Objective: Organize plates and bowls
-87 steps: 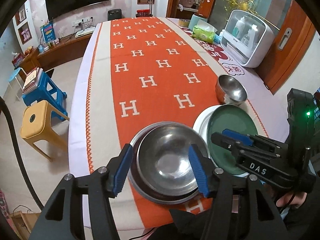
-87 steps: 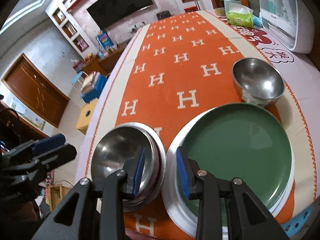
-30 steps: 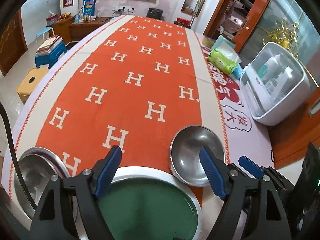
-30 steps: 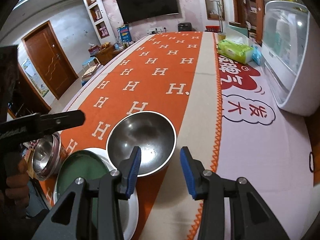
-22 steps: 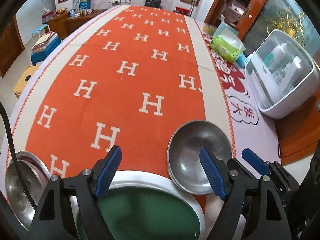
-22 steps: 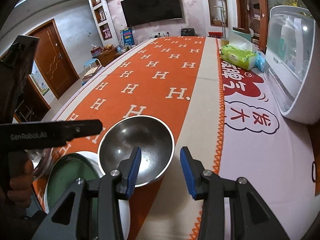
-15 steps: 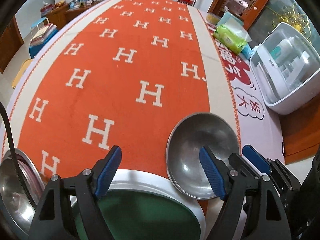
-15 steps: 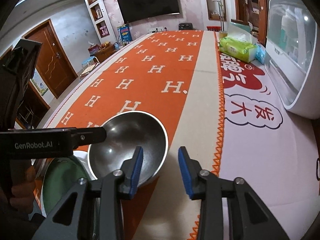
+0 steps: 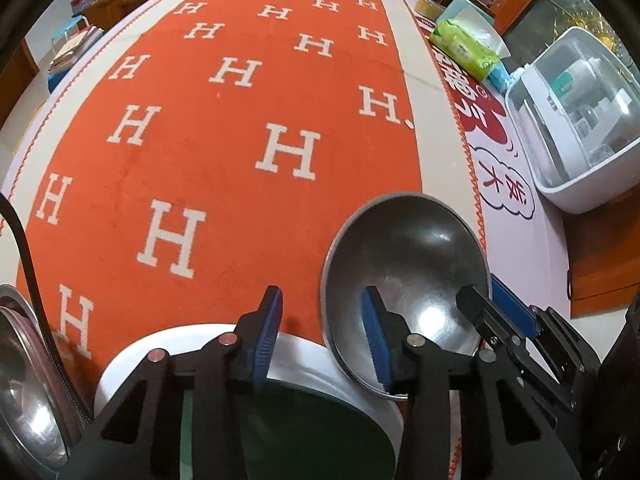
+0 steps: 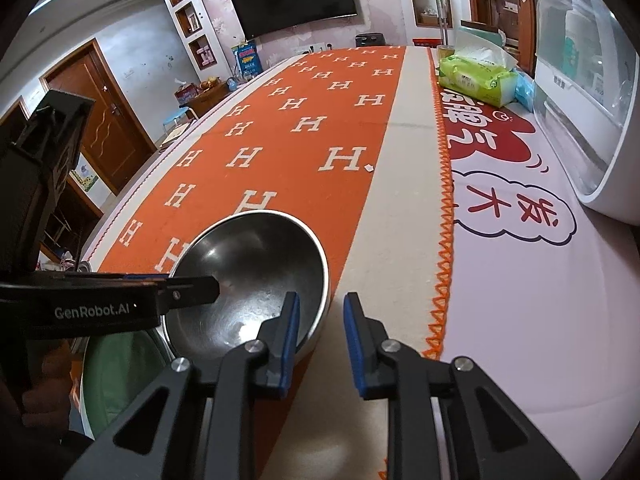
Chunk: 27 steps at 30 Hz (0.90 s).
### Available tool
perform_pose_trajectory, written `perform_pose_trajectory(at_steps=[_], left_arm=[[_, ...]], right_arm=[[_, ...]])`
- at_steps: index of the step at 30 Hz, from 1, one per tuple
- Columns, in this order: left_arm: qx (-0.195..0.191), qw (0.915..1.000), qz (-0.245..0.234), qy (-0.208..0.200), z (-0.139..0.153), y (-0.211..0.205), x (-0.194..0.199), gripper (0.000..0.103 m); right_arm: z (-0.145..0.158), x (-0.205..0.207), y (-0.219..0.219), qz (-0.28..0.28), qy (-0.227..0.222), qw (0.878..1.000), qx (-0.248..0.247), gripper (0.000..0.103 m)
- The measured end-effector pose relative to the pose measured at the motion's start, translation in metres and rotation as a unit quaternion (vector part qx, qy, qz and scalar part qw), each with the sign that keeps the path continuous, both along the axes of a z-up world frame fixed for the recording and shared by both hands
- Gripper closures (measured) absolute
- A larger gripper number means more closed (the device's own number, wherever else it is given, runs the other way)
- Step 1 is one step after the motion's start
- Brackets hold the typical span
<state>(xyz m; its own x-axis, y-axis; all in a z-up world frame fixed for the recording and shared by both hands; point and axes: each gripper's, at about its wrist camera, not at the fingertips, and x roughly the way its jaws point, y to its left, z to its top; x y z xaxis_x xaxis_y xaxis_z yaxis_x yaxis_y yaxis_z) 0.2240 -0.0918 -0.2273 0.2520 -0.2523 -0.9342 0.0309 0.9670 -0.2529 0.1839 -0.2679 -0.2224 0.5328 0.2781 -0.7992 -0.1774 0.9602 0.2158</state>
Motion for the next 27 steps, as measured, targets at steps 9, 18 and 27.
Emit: perform_pose_trajectory(at_steps=[9,18,27], left_arm=[[-0.008,0.9995,-0.024,0.018,-0.005,-0.009,-0.001,0.085],[-0.007,0.9994,-0.029,0.015,-0.002,-0.011,-0.004,0.087],[0.000,0.9992,-0.041,-0.001,0.011,-0.013,-0.014,0.087]], right_arm=[[-0.001,0.000,0.000,-0.002,0.005,1.000,0.001,0.090],[-0.002,-0.001,-0.003,-0.009,0.012,1.000,0.002,0.091],[0.008,-0.006,-0.008,-0.015,0.002,1.000,0.007,0.096]])
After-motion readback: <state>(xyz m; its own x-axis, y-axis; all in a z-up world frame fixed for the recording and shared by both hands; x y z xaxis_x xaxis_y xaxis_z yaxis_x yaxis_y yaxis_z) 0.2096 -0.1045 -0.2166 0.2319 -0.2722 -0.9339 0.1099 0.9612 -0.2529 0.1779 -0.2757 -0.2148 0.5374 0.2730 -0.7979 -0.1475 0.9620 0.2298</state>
